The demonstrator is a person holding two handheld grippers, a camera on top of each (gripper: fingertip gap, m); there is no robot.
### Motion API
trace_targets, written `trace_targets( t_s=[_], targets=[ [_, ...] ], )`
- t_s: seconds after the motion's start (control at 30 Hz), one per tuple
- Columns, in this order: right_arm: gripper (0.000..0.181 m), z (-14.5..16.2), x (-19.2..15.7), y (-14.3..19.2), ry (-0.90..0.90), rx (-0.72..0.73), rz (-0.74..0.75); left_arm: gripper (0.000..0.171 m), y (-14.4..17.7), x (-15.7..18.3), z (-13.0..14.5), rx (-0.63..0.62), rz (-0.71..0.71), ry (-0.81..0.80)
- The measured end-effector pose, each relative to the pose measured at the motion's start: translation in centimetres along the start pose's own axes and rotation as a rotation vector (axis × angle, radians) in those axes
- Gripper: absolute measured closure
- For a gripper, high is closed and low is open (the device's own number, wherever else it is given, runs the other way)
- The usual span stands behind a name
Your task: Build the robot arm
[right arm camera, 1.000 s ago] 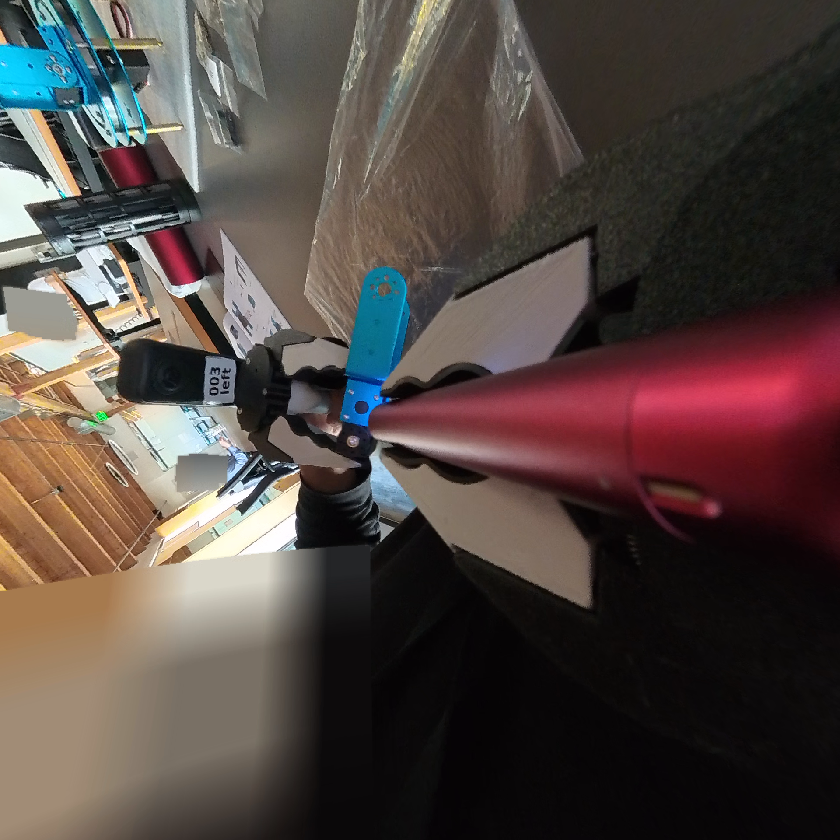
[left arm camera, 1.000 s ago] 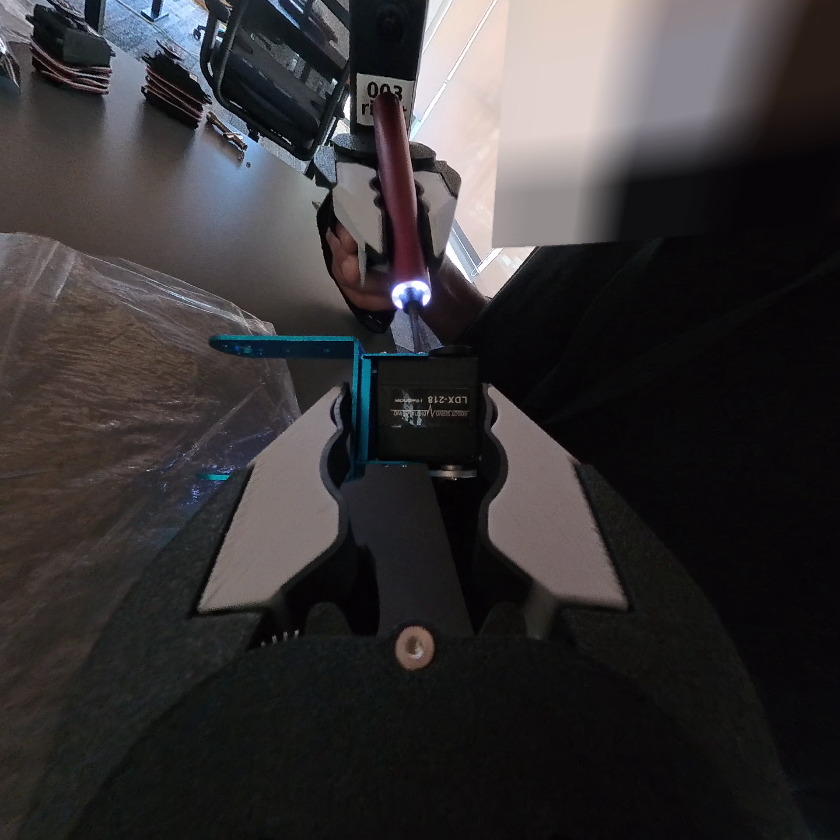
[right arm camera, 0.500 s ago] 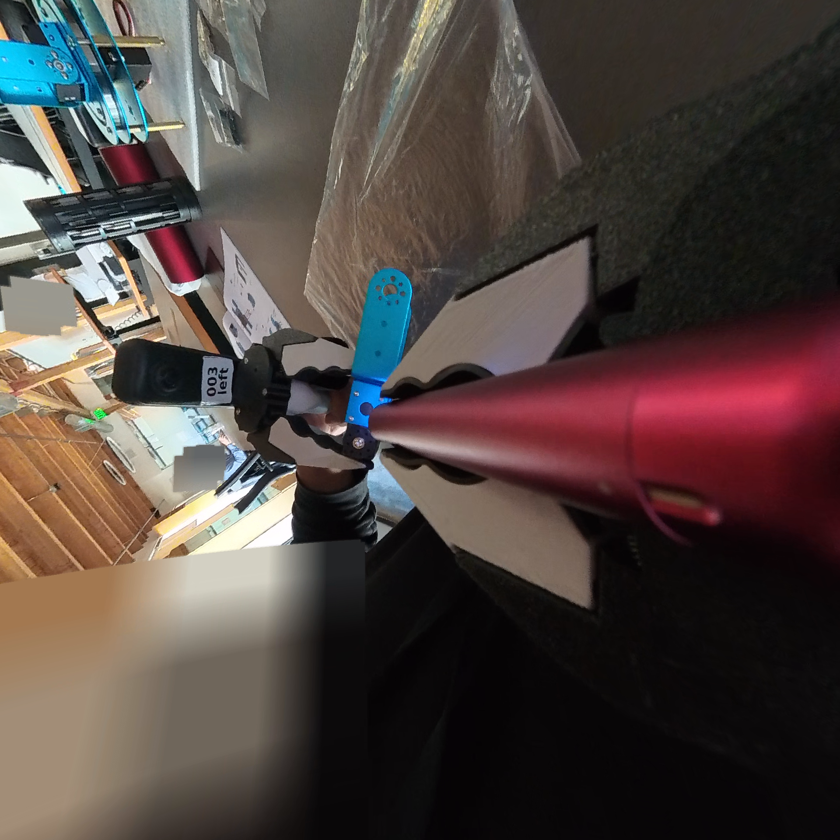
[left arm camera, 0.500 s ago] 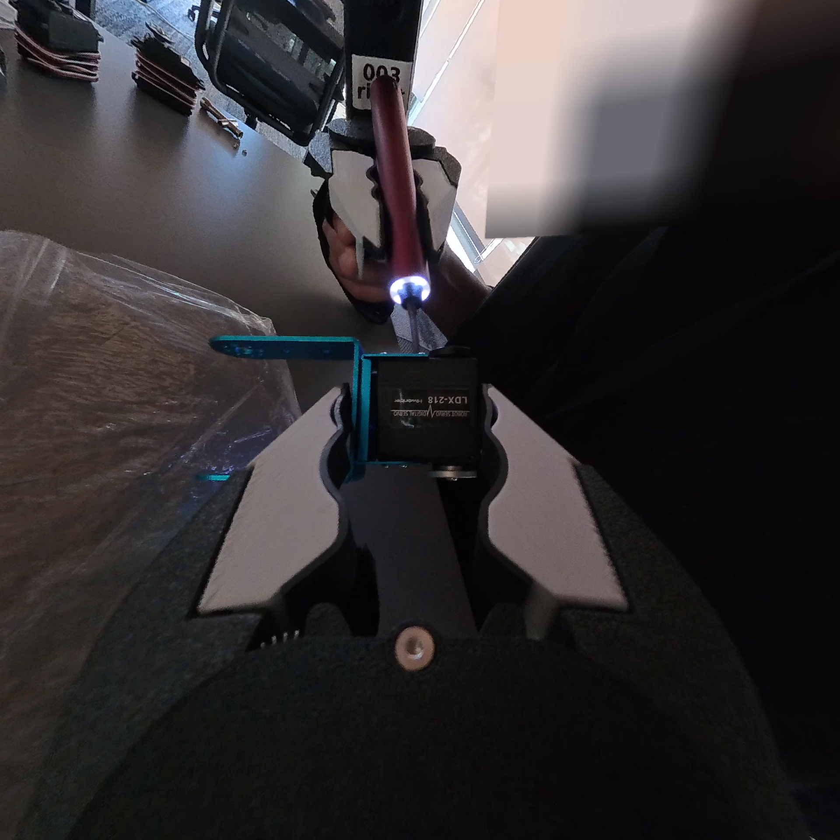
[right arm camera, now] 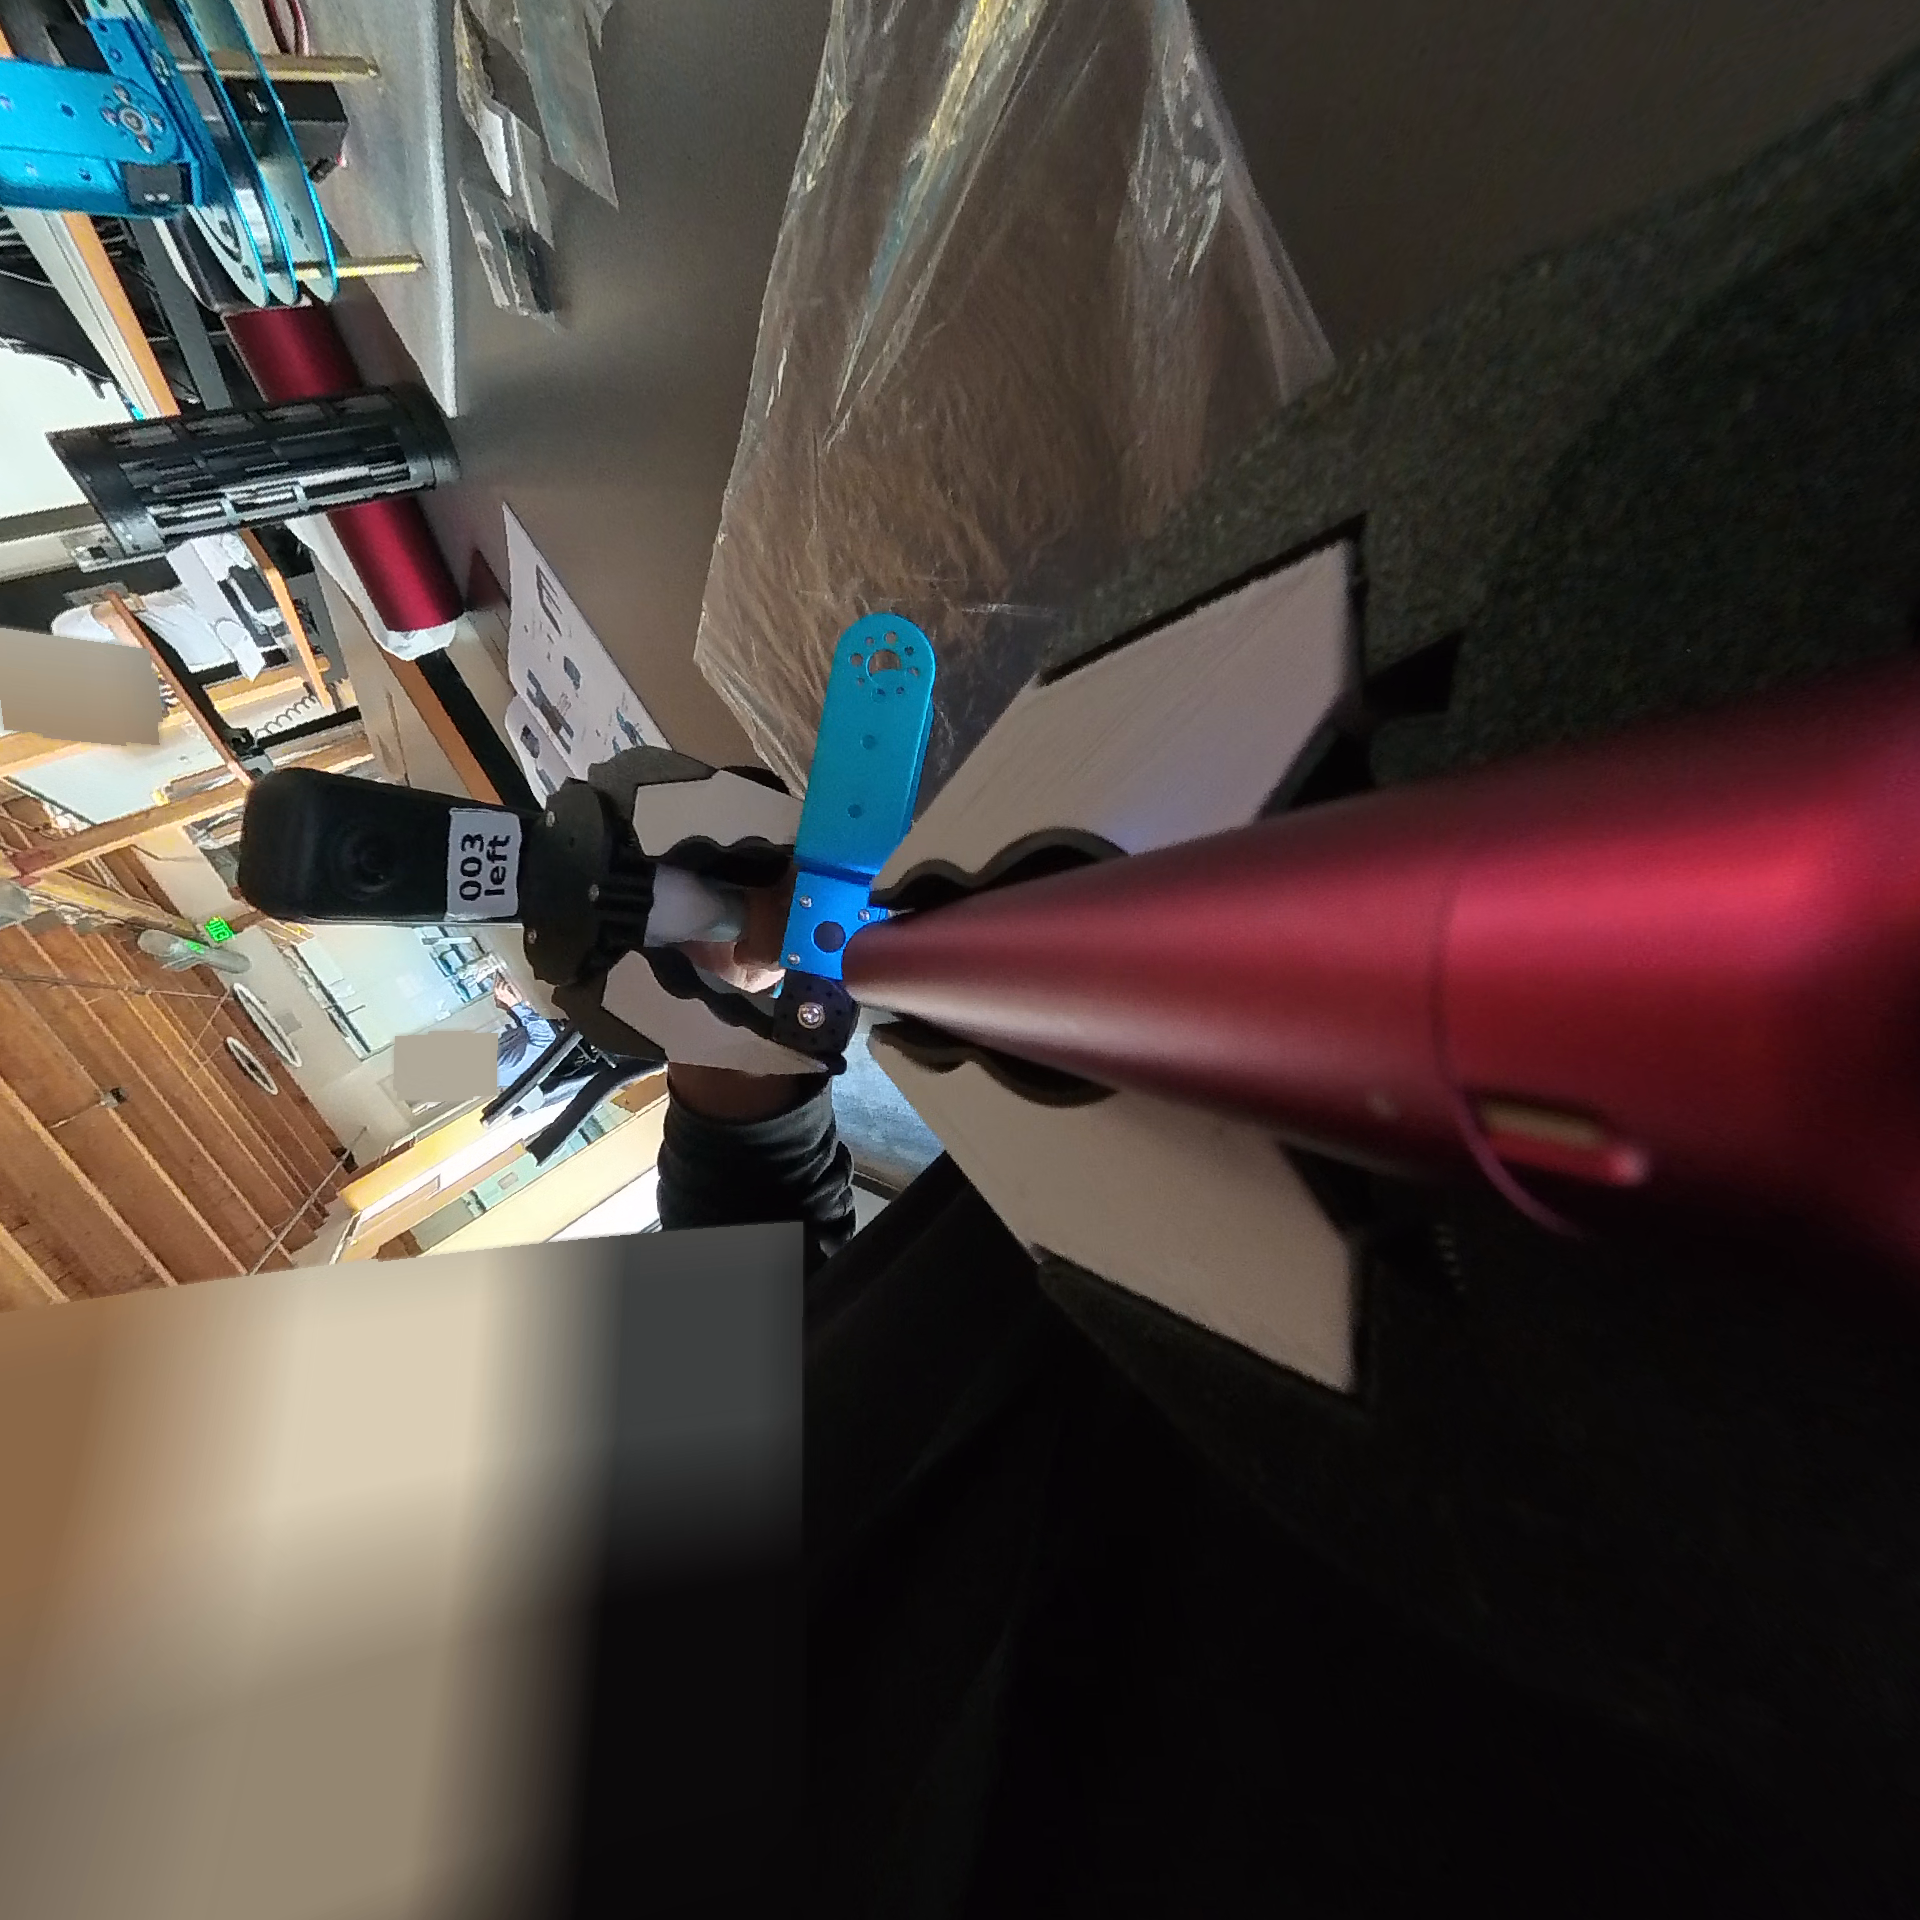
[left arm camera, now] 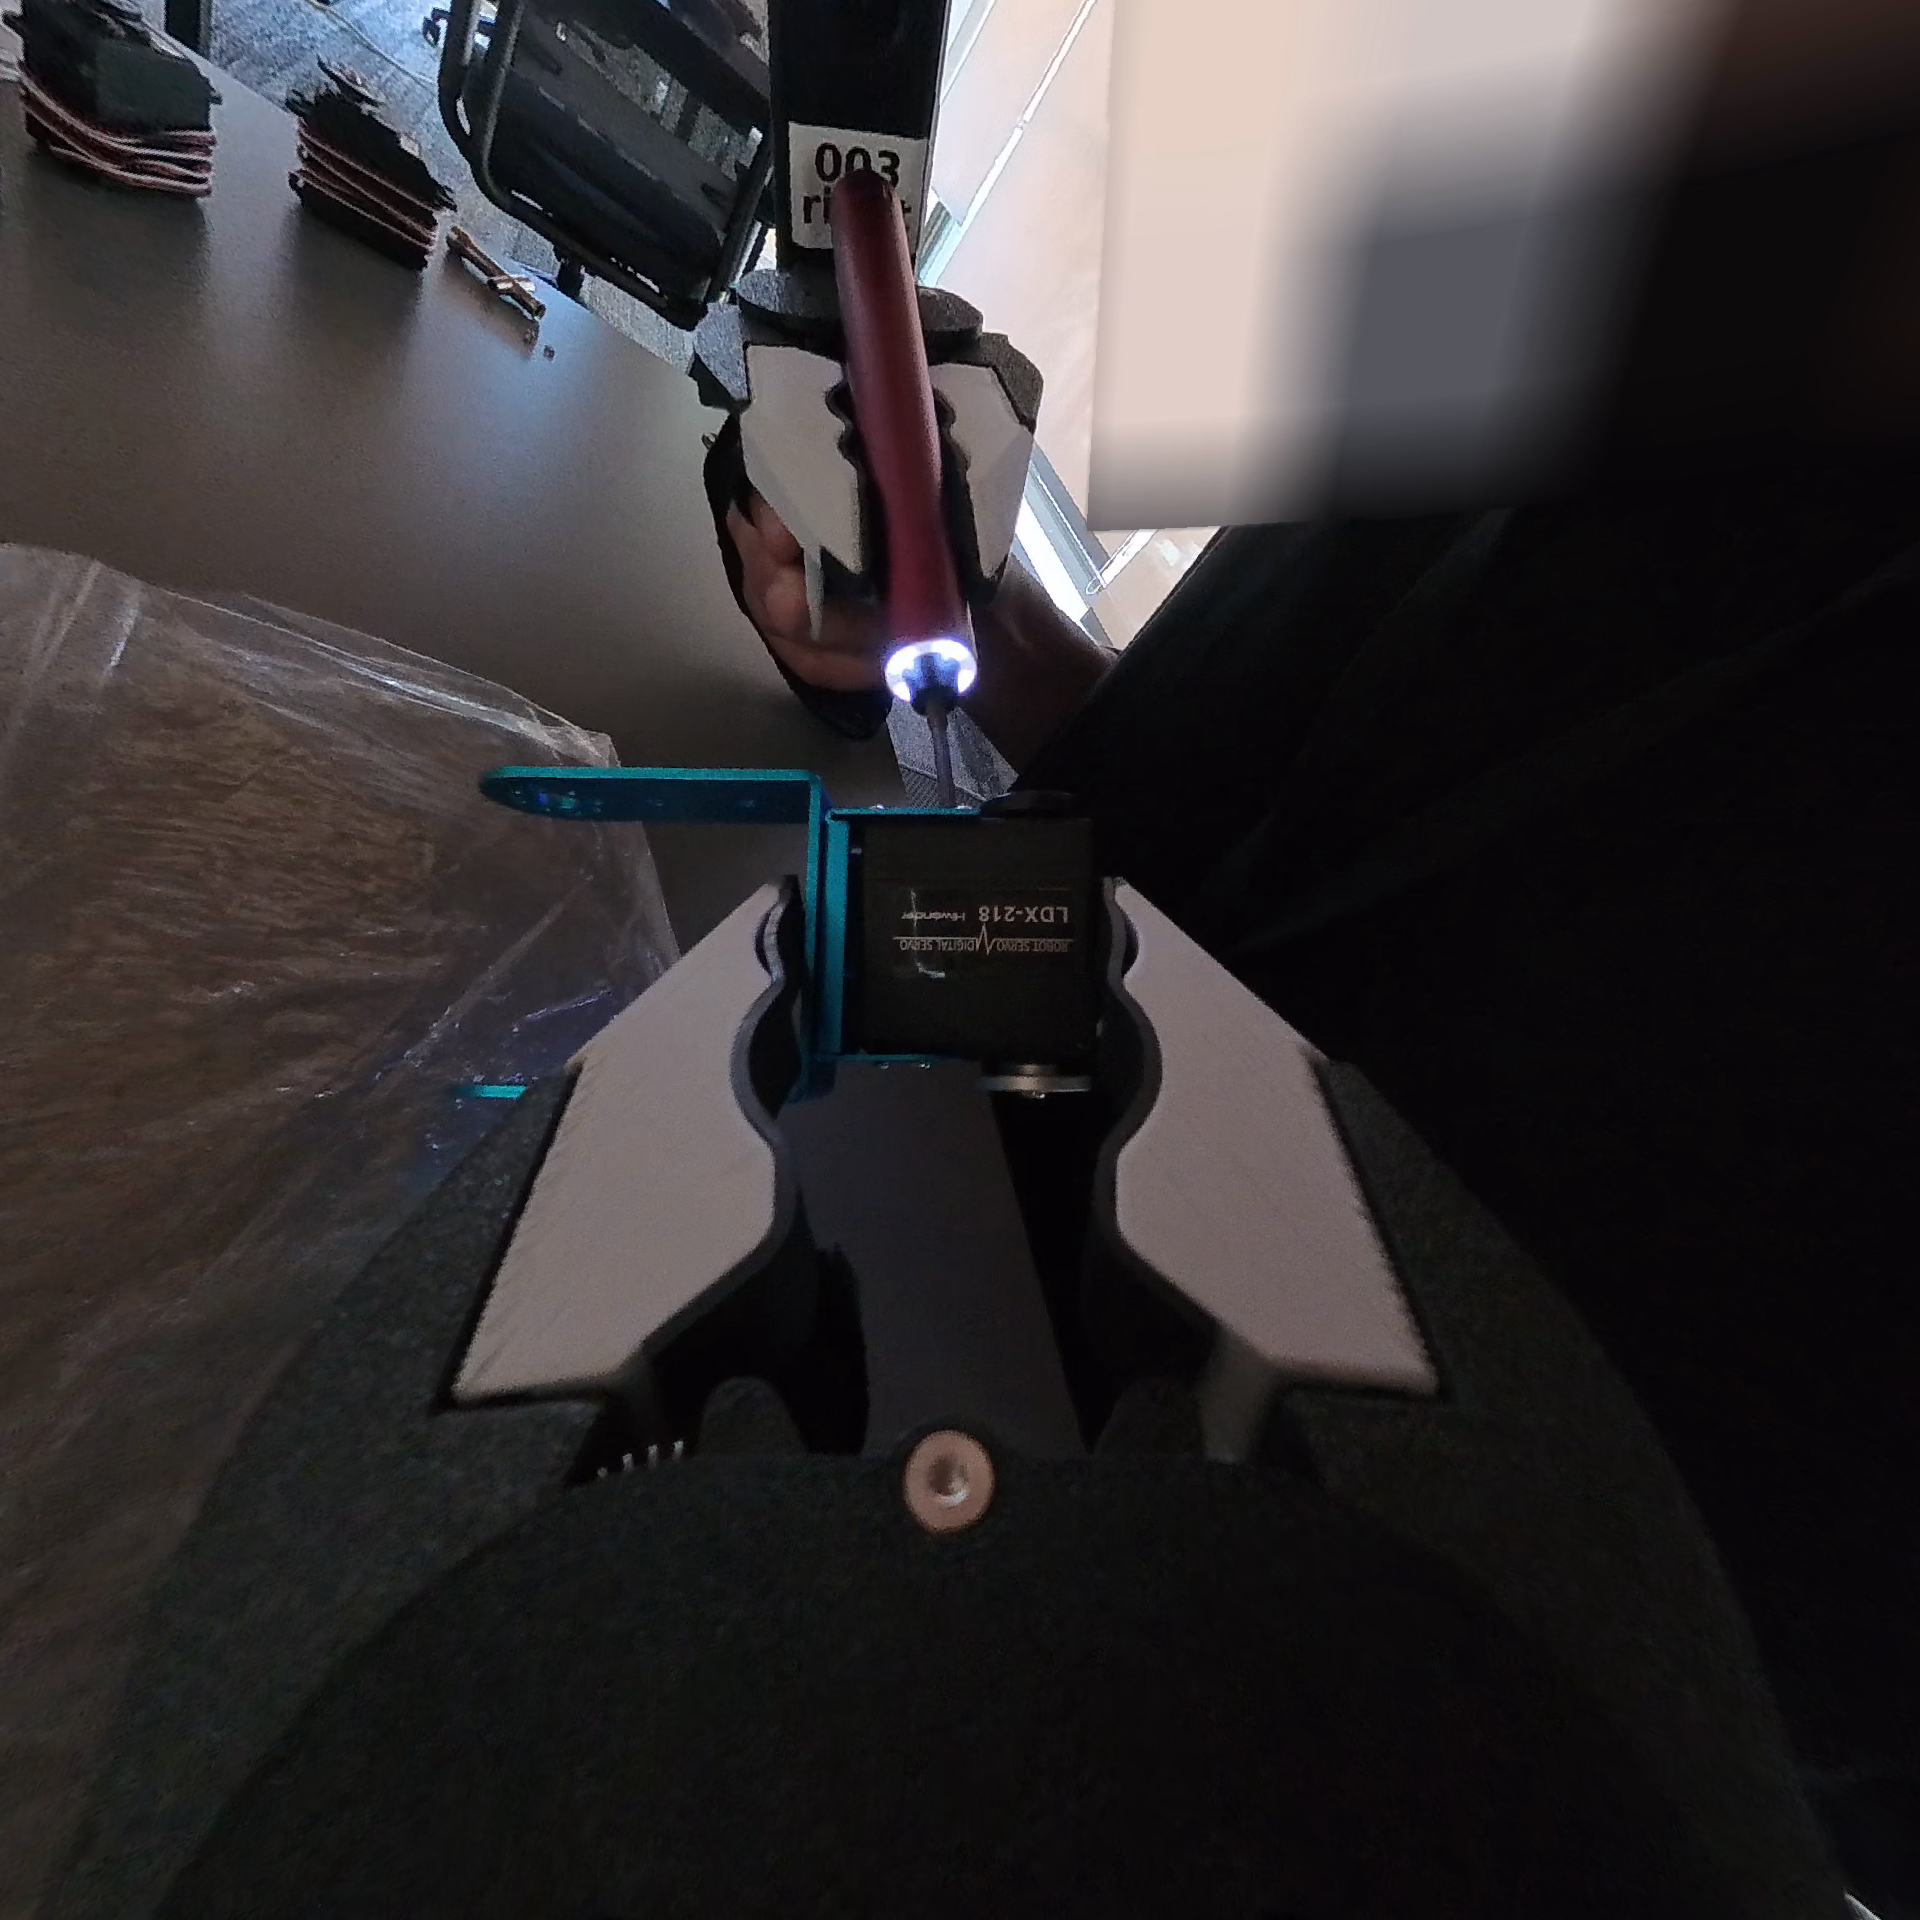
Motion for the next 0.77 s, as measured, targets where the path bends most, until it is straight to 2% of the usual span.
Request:
trace_targets(
  t_s=[0.57,0.77],
  targets=[
    [0.159,-0.07,-0.11,0.00,0.007,0.003,-0.014,0.118,-0.07,0.19,-0.25,-0.017,-0.005,-0.025],
    [0.159,-0.26,-0.57,0.02,0.079,-0.014,-0.023,0.118,-0.22,-0.02,-0.09,0.025,0.057,0.069]
  ],
)
Point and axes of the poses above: each gripper's, where its closed fingertips meet, y back along the fingers, z out of its underside, x = y × z across the jaws, the point moved 9 cm from there along y, back along the fingers, and after that the axes turned 3 degrees about -z, right-handed, at the moved point
